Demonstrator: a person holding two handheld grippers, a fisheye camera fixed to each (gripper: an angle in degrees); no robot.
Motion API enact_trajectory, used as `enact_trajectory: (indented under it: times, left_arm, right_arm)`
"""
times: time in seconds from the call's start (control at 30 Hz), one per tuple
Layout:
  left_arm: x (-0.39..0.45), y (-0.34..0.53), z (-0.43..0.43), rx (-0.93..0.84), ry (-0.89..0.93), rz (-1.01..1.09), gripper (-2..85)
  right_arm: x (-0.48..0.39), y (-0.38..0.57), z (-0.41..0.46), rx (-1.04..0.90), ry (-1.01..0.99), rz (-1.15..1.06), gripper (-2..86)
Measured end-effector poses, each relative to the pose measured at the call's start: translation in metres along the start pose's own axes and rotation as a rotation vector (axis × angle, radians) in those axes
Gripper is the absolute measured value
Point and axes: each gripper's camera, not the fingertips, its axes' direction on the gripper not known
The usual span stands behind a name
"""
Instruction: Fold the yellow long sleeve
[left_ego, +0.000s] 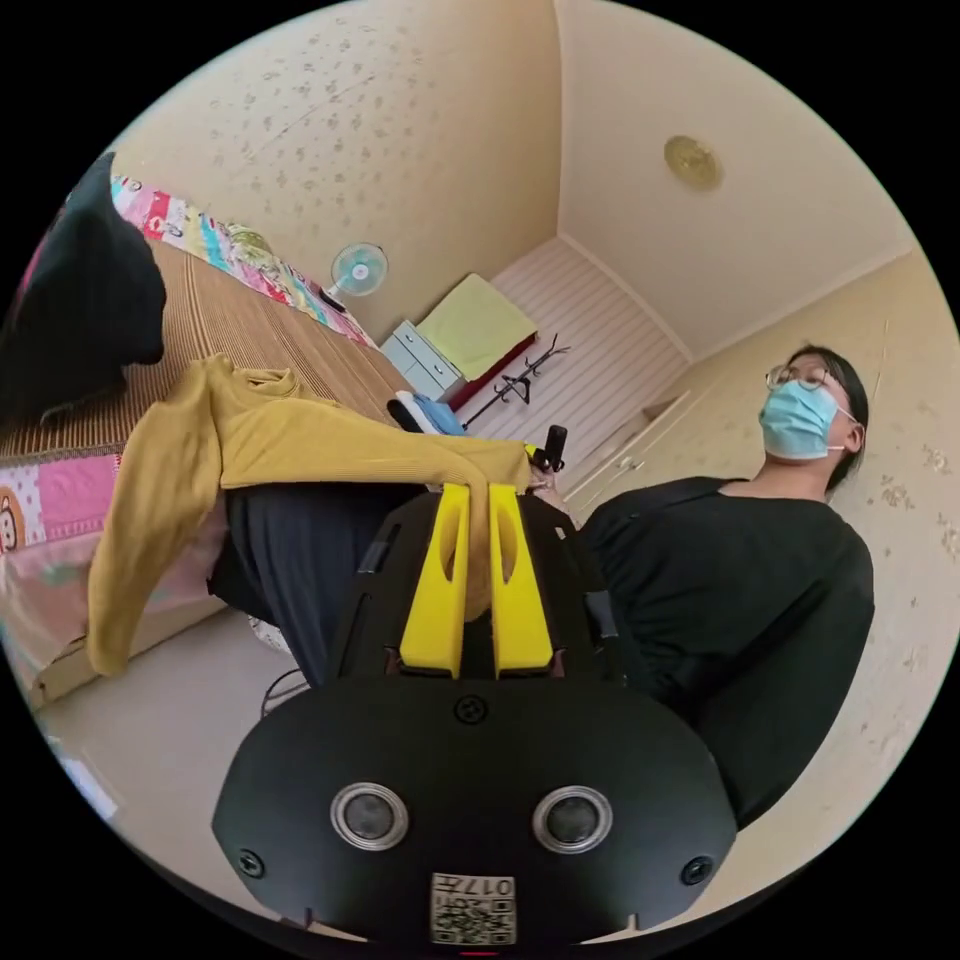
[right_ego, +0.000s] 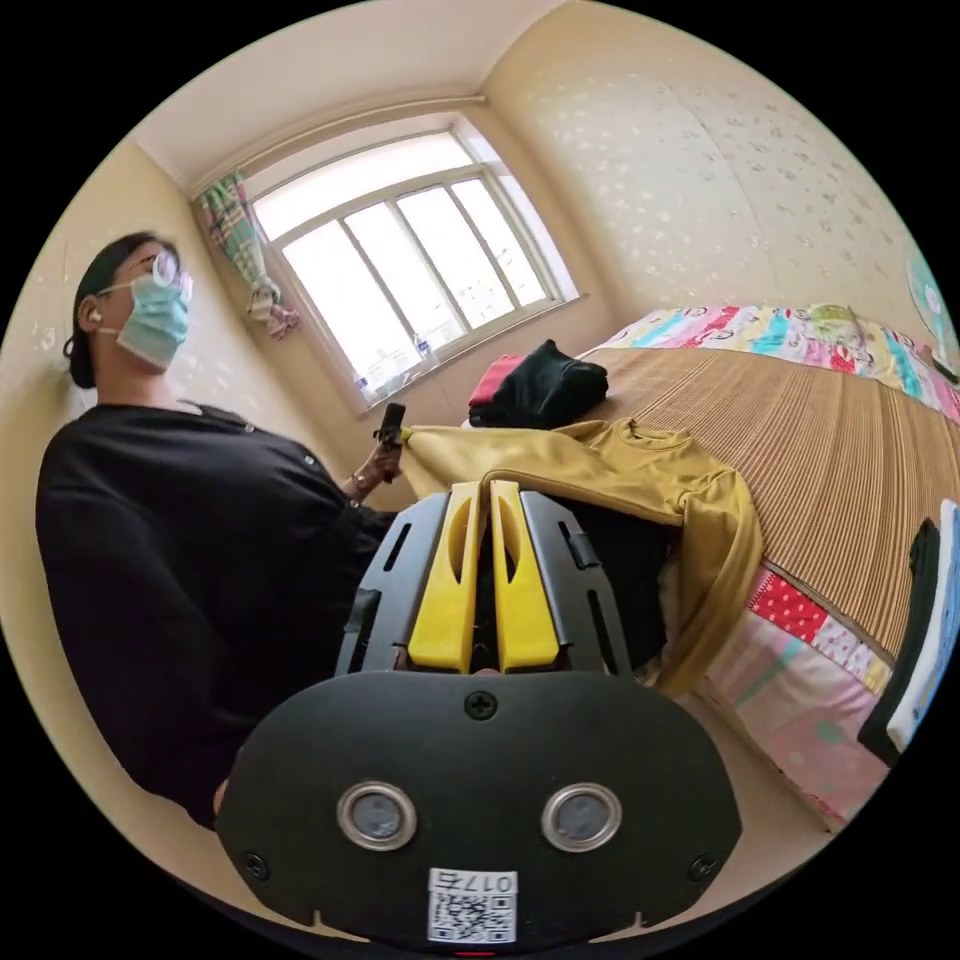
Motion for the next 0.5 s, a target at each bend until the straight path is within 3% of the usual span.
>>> enact_trajectory:
  times: [0.1, 0.17, 0.27, 0.4, 0.5]
  left_arm:
    - [0.039, 0.008, 0.013, -0.149, -0.021, 0.085, 3.9]
    - [0.045, 0.021, 0.026, -0.263, -0.051, 0.078, 4.2]
    - [0.012, 0.047, 0.035, -0.374, -0.067, -0.159, 5.3]
    - [-0.028, 0.079, 0.002, -0.128, -0.005, -0.399, 6.9]
    - [-0.022, 0.088, -0.026, 0.070, -0.119, -0.417, 6.5]
  right_arm:
    - [-0.027, 0.029, -0.007, -0.083, -0.006, -0.112, 1.7]
    - [-0.026, 0.058, -0.010, -0.117, -0.120, -0.120, 1.1]
    - [0.012, 0.097, -0.019, -0.101, -0.249, 0.014, 0.8]
    - [0.097, 0.145, -0.045, 0.187, -0.156, 0.497, 0.8]
    - [0.166, 0.200, -0.035, 0.433, -0.269, 0.892, 1.3]
